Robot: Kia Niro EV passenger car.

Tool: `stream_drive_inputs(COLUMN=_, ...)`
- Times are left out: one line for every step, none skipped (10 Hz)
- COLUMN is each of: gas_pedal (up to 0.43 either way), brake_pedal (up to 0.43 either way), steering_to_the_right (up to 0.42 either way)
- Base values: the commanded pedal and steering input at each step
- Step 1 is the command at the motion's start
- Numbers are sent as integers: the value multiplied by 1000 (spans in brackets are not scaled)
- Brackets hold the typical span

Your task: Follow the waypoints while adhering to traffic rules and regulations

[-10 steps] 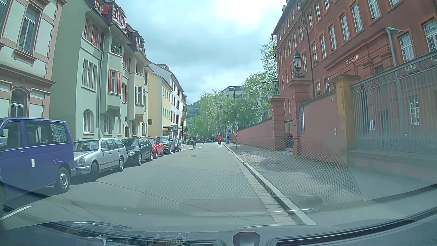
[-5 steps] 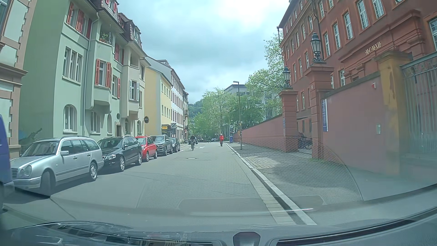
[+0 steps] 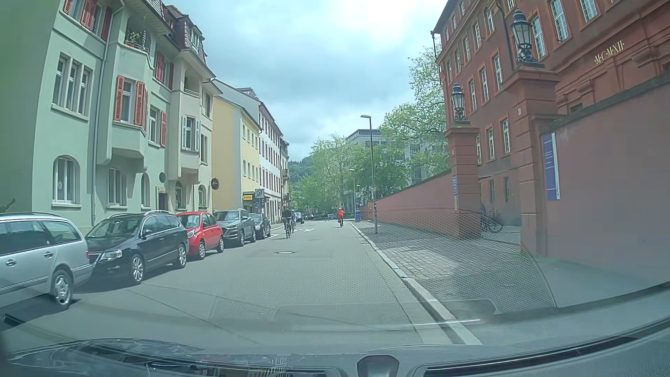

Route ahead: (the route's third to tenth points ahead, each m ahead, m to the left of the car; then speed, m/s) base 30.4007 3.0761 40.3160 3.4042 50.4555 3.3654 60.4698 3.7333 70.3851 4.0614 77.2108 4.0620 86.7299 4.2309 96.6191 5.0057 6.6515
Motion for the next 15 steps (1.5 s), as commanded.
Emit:
stream_drive_inputs(gas_pedal=130, brake_pedal=0, steering_to_the_right=-17)
stream_drive_inputs(gas_pedal=130, brake_pedal=0, steering_to_the_right=-20)
stream_drive_inputs(gas_pedal=130, brake_pedal=0, steering_to_the_right=-20)
stream_drive_inputs(gas_pedal=130, brake_pedal=0, steering_to_the_right=-20)
stream_drive_inputs(gas_pedal=130, brake_pedal=0, steering_to_the_right=-16)
stream_drive_inputs(gas_pedal=118, brake_pedal=0, steering_to_the_right=-12)
stream_drive_inputs(gas_pedal=118, brake_pedal=0, steering_to_the_right=-11)
stream_drive_inputs(gas_pedal=118, brake_pedal=0, steering_to_the_right=-8)
stream_drive_inputs(gas_pedal=118, brake_pedal=0, steering_to_the_right=-5)
stream_drive_inputs(gas_pedal=110, brake_pedal=0, steering_to_the_right=-5)
stream_drive_inputs(gas_pedal=110, brake_pedal=0, steering_to_the_right=-5)
stream_drive_inputs(gas_pedal=110, brake_pedal=0, steering_to_the_right=-5)
stream_drive_inputs(gas_pedal=110, brake_pedal=0, steering_to_the_right=-4)
stream_drive_inputs(gas_pedal=98, brake_pedal=0, steering_to_the_right=-3)
stream_drive_inputs(gas_pedal=98, brake_pedal=0, steering_to_the_right=-3)
